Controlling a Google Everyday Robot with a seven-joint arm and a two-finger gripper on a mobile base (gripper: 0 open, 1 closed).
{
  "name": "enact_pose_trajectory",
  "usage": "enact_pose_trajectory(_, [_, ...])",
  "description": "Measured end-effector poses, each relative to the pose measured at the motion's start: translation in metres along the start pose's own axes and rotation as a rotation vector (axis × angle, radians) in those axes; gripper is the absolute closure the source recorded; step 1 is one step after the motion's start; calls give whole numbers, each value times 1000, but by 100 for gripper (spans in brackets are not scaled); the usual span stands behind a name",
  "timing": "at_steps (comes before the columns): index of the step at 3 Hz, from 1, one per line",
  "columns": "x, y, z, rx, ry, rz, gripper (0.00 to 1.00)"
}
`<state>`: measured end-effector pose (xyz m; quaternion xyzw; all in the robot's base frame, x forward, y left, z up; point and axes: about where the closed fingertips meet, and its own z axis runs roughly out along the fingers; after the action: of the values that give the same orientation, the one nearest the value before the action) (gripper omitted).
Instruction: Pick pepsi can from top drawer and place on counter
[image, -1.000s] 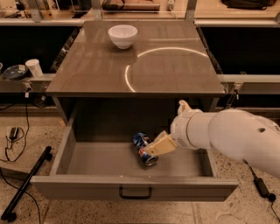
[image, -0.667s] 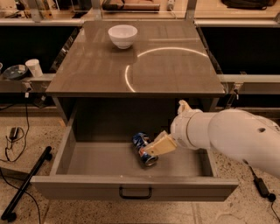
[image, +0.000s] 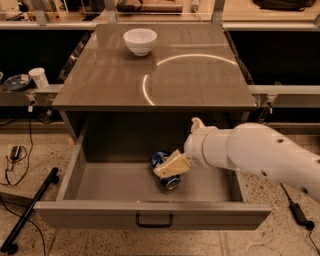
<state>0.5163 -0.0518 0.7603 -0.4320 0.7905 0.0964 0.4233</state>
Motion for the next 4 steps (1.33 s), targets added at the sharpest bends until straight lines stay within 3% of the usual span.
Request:
enact_pose_trajectory(2, [-7, 20, 43, -101, -35, 7, 0])
enact_pose_trajectory(3, [-10, -11, 59, -78, -41, 7, 0])
enact_pose_trajectory(4, [-10, -11, 59, -78, -41, 7, 0])
